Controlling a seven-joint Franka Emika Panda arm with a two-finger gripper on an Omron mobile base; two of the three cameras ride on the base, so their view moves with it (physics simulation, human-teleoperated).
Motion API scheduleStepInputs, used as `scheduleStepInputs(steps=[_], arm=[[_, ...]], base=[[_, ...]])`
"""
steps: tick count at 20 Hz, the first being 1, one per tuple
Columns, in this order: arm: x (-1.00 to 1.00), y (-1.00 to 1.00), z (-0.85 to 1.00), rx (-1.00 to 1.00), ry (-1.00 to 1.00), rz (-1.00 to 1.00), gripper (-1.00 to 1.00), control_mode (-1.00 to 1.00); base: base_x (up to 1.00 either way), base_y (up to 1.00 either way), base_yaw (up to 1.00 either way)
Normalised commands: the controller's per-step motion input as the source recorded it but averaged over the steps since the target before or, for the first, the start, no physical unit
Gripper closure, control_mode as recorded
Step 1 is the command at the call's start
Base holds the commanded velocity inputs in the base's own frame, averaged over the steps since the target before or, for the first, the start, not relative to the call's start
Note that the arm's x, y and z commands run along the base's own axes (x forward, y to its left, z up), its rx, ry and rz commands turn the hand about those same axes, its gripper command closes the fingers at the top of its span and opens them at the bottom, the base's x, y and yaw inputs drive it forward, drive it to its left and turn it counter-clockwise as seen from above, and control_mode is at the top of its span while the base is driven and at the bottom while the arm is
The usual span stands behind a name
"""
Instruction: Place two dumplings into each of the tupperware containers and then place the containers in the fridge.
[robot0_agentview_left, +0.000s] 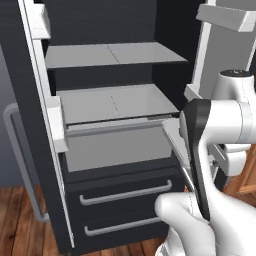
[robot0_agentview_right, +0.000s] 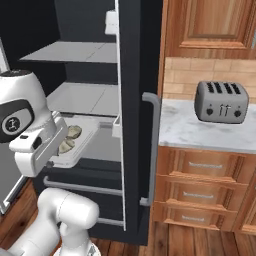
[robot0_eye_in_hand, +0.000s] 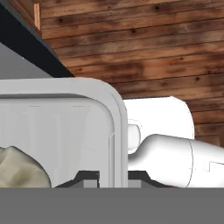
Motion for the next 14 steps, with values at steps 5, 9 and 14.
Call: scheduleStepInputs(steps=[5,9,14], arm=[[0.00,0.00,0.00,0.00,0.00,0.00,1.00,1.00],[0.00,0.00,0.00,0.00,0.00,0.00,1.00,1.00],[0.00,0.00,0.00,0.00,0.00,0.00,1.00,1.00]], base=[[0.51,0.09,-0.01],[0.07,0.64,-0.09],[0.01,0.75,-0.04]])
